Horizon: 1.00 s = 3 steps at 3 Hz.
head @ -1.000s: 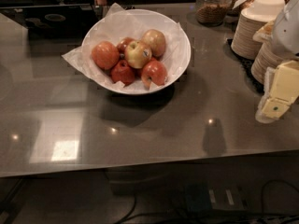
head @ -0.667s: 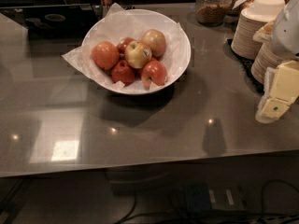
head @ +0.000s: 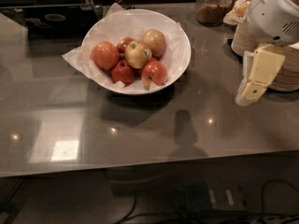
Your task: Pick apple from white bowl
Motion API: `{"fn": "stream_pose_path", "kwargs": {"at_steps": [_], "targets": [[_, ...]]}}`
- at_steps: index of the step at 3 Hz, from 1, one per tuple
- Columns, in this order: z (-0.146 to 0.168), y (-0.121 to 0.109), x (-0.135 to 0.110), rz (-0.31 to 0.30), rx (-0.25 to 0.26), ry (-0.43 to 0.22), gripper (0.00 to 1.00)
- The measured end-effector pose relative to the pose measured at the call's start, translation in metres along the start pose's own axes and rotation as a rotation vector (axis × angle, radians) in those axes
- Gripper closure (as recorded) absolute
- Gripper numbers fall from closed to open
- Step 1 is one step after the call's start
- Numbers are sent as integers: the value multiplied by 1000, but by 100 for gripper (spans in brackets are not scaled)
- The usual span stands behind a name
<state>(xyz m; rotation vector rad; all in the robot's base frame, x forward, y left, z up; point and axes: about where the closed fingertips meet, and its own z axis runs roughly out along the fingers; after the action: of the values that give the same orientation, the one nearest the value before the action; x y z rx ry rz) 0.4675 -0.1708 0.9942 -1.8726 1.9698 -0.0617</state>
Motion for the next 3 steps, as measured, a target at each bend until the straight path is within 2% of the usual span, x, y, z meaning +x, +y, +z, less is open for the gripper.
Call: {"fn": "stream_pose_path", "kwargs": {"at_steps": [1, 2, 3], "targets": [[3, -7, -12, -73, 5, -105, 0], [19, -15, -25, -153, 4, -292, 0], [23, -24, -56, -238, -35, -497, 0]]}}
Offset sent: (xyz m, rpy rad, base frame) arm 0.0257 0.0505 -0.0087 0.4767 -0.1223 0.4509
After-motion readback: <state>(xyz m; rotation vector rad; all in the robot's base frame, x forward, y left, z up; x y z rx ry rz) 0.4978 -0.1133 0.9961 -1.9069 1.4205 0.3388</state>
